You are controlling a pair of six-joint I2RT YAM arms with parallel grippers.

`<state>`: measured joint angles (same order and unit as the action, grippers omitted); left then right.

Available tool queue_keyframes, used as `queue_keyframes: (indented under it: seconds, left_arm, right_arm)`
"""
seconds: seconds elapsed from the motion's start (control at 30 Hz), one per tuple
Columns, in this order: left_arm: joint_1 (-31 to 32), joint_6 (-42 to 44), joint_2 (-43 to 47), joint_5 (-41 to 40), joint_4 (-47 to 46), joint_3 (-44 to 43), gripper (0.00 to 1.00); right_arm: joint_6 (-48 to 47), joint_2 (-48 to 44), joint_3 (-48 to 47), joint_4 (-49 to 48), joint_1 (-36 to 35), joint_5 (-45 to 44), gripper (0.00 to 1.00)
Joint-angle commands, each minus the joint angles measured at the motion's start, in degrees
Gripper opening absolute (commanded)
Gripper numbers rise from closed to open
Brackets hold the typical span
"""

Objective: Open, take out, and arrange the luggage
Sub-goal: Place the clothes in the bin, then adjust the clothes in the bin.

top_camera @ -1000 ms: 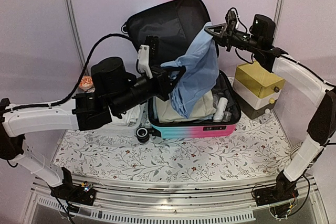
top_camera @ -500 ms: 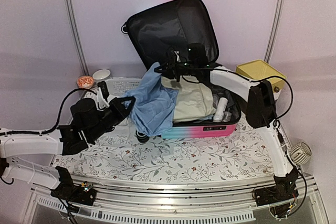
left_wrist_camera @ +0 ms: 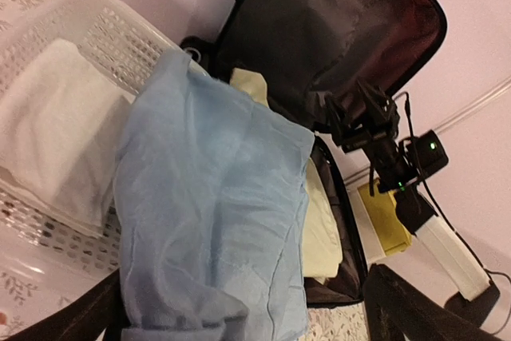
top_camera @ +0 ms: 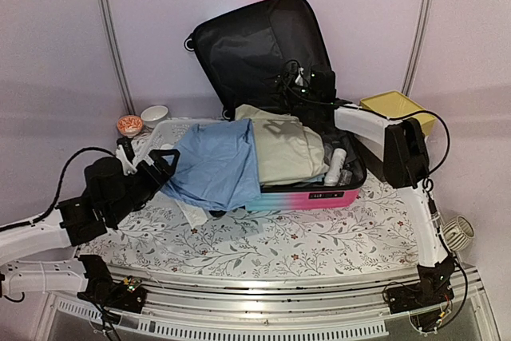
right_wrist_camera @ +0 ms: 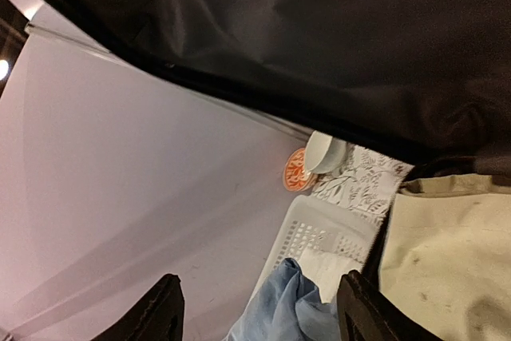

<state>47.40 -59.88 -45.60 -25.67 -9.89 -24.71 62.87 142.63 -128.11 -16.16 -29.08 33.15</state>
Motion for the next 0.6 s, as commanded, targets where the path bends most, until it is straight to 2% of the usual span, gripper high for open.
queue_keyframes:
  seconds: [0.0,0.2,0.3,0.4,0.5,0.57]
  left_arm:
    - [-6.4,5.7,4.4,0.3,19.2,-8.1,0.98]
    - [-23.4,15.6,-2.1,17.8,35.3,-20.2,0.98]
    - [-26.4,17.7,-4.8,21.1,39.1,-22.4,0.98]
    - [-29.5,20.2,-6.7,25.4,36.4,-20.7,0.97]
    - [-34.4,23.7,-13.1,34.1,32.9,-21.2,0.82]
    - [-36.4,26.4,-18.1,36.5,33.0,-23.1,0.67]
  right_arm:
    - [-5.2,-12.7,10.8,-2.1,0.7,-3.9,0.67]
    - [-9.8,-23.8,24.9,-0.6,3.1,-2.6,0.64]
    - [-12.4,-28.2,28.1,2.0,3.6,-2.6,0.63]
    - [-15.2,-30.3,28.5,6.4,3.7,-2.0,0.62]
    - [-17.9,-31.2,27.1,12.2,3.7,-0.2,0.59]
    - [-19.6,-32.0,26.9,15.3,3.7,0.3,0.59]
